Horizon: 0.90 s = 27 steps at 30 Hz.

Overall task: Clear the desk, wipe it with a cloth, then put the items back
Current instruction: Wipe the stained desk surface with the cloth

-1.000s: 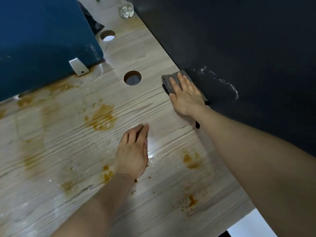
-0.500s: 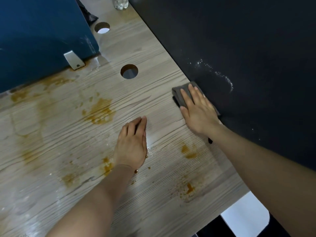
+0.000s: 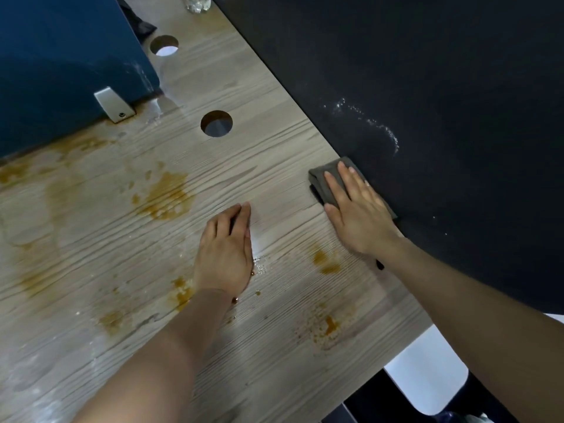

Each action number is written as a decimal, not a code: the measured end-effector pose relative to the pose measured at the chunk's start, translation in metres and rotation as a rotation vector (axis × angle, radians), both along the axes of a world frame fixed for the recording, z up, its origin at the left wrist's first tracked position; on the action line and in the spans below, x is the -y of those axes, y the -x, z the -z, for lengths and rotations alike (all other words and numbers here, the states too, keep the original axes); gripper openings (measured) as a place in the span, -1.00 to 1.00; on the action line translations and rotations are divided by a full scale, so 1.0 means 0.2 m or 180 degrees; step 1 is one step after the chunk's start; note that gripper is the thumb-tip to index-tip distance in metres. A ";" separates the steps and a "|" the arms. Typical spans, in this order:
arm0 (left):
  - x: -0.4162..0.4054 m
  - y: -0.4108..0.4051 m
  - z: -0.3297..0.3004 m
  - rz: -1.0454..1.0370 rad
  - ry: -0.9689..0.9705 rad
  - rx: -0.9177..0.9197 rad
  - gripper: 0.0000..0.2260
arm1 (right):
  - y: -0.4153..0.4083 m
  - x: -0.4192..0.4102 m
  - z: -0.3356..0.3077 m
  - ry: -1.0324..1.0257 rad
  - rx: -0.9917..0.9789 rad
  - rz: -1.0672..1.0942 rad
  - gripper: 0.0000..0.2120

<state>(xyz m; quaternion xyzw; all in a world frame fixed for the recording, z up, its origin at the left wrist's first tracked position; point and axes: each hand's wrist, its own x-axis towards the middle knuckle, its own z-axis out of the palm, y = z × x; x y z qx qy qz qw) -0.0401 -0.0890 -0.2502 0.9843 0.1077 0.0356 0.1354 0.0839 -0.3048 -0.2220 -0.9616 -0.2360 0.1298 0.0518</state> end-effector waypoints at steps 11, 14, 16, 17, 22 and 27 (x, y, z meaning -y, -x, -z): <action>0.01 0.00 -0.01 0.0005 0.0015 0.0074 -0.59 | -0.09 -0.06 0.01 -0.0100 -0.0160 -0.0119 -0.47; 0.02 0.00 -0.02 0.0034 -0.0125 -0.0001 -0.55 | 0.04 0.07 0.00 -0.0069 -0.0170 -0.0101 -0.47; 0.04 0.00 -0.04 0.0056 -0.0253 -0.0064 -0.54 | 0.11 0.15 0.00 -0.0054 -0.0197 -0.0067 -0.47; 0.06 0.01 -0.05 0.0063 -0.0276 -0.0059 -0.56 | 0.15 0.19 -0.01 -0.0058 -0.0214 -0.0040 -0.47; 0.25 0.16 -0.09 0.0194 -0.0095 -0.0041 -0.65 | 0.40 0.43 0.01 -0.0052 -0.0082 0.0155 -0.48; 0.36 0.31 -0.06 0.0257 0.0088 -0.0036 -0.63 | 0.58 0.56 0.01 0.0061 -0.0090 0.0257 -0.33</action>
